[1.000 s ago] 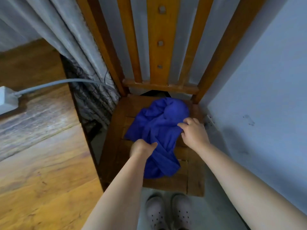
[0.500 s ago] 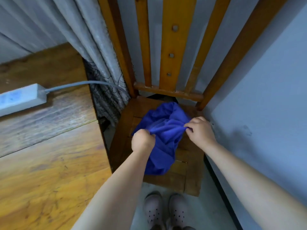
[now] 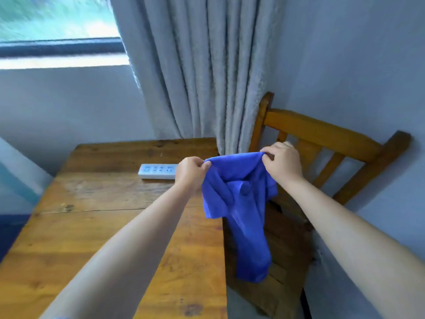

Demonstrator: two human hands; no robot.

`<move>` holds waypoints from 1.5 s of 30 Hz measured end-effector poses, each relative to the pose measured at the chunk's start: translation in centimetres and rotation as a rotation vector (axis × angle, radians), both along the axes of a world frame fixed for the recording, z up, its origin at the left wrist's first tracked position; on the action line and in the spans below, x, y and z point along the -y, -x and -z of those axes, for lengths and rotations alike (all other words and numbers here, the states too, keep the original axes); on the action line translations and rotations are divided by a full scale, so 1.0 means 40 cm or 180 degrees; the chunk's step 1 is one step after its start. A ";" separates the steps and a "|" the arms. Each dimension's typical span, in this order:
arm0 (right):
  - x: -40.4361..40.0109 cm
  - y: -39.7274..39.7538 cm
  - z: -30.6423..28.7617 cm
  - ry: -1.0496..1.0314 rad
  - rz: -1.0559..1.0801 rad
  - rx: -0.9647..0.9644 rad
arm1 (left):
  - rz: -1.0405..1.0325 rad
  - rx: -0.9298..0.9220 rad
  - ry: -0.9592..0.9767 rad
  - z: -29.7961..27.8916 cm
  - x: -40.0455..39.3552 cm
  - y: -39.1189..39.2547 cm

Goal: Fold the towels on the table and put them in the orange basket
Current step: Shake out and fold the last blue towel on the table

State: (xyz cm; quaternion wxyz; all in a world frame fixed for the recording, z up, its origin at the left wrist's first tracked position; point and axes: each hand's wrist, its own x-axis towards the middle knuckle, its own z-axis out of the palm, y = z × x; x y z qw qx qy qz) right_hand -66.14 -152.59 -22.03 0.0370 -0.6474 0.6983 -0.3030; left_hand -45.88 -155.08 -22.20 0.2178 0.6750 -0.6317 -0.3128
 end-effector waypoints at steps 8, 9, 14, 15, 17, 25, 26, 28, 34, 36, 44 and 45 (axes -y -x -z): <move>0.079 -0.419 -0.341 0.1127 -0.0474 0.0022 | -0.0493 -0.0053 0.1013 -0.323 0.022 -0.415; 0.081 -0.476 -0.371 0.1218 -0.0515 0.0045 | -0.0509 0.0004 0.1090 -0.351 0.021 -0.467; 0.085 -0.773 -0.493 0.1475 -0.0694 0.0150 | -0.0760 0.0103 0.1556 -0.480 0.014 -0.759; 0.087 -0.813 -0.503 0.1452 -0.0710 0.0101 | -0.0798 0.0129 0.1615 -0.494 0.013 -0.802; 0.089 -0.895 -0.499 0.1358 -0.0813 -0.0014 | -0.0786 0.0272 0.1617 -0.509 0.005 -0.900; 0.042 -1.104 -0.246 0.0121 -0.1387 -0.0422 | -0.0229 0.1221 0.0558 -0.285 -0.057 -1.148; 0.026 -1.122 -0.195 -0.0061 -0.1439 -0.0469 | -0.0183 0.1323 0.0397 -0.234 -0.071 -1.164; 0.002 -1.149 -0.096 -0.0342 -0.1568 -0.0533 | -0.0060 0.1535 0.0110 -0.136 -0.098 -1.182; -0.082 -1.185 0.168 -0.1015 -0.1950 -0.0723 | 0.0340 0.2006 -0.0688 0.137 -0.191 -1.199; -0.107 -1.182 0.241 -0.1200 -0.2009 -0.0759 | 0.0446 0.2059 -0.0919 0.207 -0.216 -1.199; -0.112 -1.158 0.390 -0.3809 -0.2571 -0.1203 | 0.0988 0.1333 -0.2493 0.365 -0.264 -1.177; -0.096 -1.149 0.391 -0.3711 -0.2486 -0.1141 | 0.0754 0.1309 -0.2412 0.370 -0.255 -1.178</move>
